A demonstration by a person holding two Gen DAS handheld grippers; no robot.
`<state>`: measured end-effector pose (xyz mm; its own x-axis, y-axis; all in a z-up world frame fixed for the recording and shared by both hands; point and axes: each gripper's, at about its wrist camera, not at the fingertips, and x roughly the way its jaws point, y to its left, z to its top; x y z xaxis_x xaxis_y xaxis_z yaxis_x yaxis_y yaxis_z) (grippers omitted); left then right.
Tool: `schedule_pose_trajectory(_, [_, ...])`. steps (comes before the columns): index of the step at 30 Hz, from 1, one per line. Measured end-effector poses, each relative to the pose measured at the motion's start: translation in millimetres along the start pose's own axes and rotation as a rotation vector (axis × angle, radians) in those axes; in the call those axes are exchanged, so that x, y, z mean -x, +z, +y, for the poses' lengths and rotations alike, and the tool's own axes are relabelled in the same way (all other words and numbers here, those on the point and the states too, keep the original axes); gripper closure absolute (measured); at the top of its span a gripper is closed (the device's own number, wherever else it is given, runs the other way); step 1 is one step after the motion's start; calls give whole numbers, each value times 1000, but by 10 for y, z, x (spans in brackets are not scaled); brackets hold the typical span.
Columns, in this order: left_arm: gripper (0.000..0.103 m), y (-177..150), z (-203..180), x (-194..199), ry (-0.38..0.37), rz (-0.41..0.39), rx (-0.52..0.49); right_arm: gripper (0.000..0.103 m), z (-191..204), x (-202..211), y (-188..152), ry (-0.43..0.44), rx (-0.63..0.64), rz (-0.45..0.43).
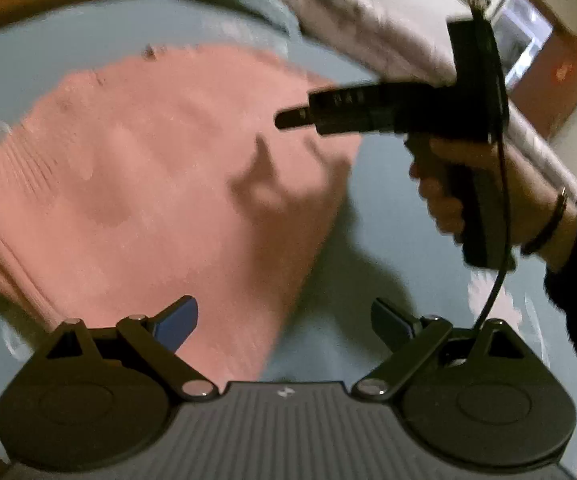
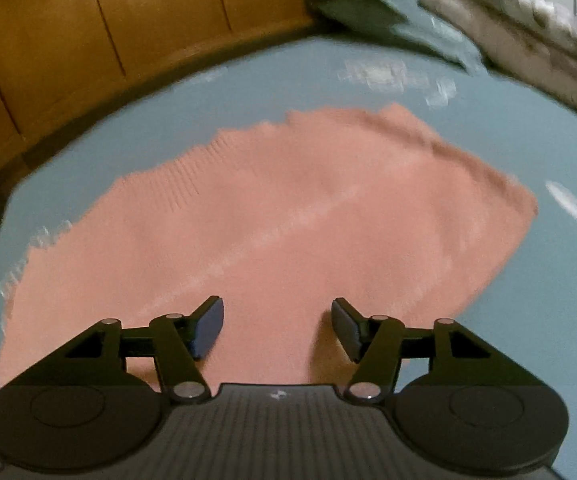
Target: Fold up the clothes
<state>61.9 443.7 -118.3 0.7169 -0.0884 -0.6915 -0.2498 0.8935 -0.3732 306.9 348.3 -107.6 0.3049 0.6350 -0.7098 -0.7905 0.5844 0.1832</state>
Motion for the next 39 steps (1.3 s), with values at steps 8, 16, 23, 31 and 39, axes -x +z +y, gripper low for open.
schedule_pose_trajectory(8, [10,316,597,-167,88,-97,102,48,247,-410,213,66,143,-52])
schedule_pose_trajectory(16, [10,296,578,-72,134,-77,72,55,-48,-543,399,-21,63,-20])
schedule_pose_trajectory(23, [9,274,187,387,156,-107,49,41,233,95,237,-70,119,39])
schedule_pose_trajectory(31, [9,76,-313,825,109,-74,73,29,614,1170,-659,-154,23,184])
schedule_pose_trajectory(39, [9,-202,-857,1143,59,-39,12,25,806,1915,-1605,-184,-95,294])
